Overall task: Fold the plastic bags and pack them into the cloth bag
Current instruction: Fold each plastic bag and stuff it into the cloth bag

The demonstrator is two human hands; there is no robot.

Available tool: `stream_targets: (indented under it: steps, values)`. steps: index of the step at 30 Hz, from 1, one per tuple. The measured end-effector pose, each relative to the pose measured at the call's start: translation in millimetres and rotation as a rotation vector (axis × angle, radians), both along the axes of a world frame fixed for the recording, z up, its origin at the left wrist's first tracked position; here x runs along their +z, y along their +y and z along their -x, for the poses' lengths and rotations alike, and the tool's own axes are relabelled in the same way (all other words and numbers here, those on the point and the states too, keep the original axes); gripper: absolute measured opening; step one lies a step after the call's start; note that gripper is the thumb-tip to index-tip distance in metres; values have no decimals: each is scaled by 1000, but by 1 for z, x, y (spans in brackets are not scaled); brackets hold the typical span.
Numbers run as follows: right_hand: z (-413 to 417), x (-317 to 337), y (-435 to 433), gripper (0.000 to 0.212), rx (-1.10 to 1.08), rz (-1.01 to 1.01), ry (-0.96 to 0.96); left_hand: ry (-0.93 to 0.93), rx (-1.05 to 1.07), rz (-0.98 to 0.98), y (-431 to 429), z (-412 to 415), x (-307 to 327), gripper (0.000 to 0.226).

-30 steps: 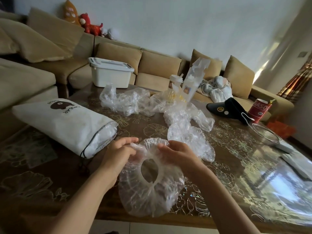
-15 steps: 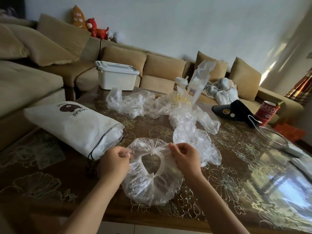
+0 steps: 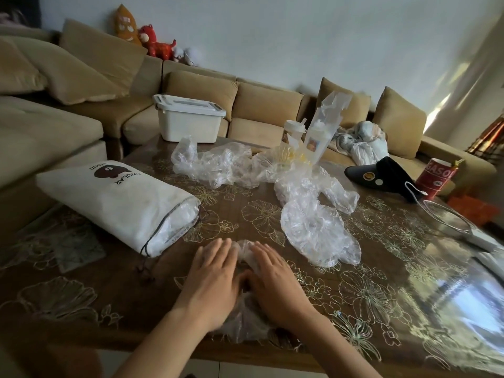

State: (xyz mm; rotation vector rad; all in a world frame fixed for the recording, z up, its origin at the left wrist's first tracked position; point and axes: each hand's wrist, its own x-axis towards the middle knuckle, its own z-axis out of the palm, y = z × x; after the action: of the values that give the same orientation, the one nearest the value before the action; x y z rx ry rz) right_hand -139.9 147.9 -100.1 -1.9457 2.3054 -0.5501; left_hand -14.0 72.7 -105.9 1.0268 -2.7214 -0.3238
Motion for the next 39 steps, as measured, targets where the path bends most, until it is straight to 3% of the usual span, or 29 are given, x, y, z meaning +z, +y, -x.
stream_targets:
  steps: [3,5,12,15,16,18,19,21,25,28,30,32,33,34,37,39]
  values:
    - [5,-6,6,88,-20,-133,50,-89,-1,-68,-1,-11,-4,101]
    - [8,-7,9,97,-8,-186,86,-131,-22,-54,0,-16,-6,112]
    - [12,-9,13,98,24,-232,125,-86,-8,-59,5,-27,-6,112]
    - [12,-9,17,90,-20,-11,51,-4,-31,-63,5,-31,-6,118]
    - [12,-7,21,80,-35,141,40,51,-42,-76,6,-33,-5,109]
    - [9,-1,33,54,-18,329,-12,186,-61,-98,7,-38,4,63]
    - [6,5,40,48,32,302,-90,258,-62,-97,8,-39,7,44]
    - [-6,14,52,50,184,100,-262,374,-45,-145,10,-44,11,27]
    - [-15,7,58,63,300,-33,-115,399,7,-288,15,-51,13,21]
    - [-13,7,52,26,207,13,-201,381,-24,-367,14,-49,15,19]
    - [-11,14,47,13,125,16,-323,342,-49,-451,11,-48,20,45]
    - [-10,23,43,17,54,10,-407,312,-69,-554,7,-49,23,84]
    - [-8,30,39,22,11,2,-438,300,-71,-591,3,-49,27,93]
    - [-7,33,35,26,-32,-8,-488,295,-60,-617,-1,-52,26,91]
    - [1,41,25,27,-78,-11,-676,385,7,-563,-11,-48,21,33]
    - [9,41,25,38,-37,-87,-844,457,96,-462,-17,-43,14,14]
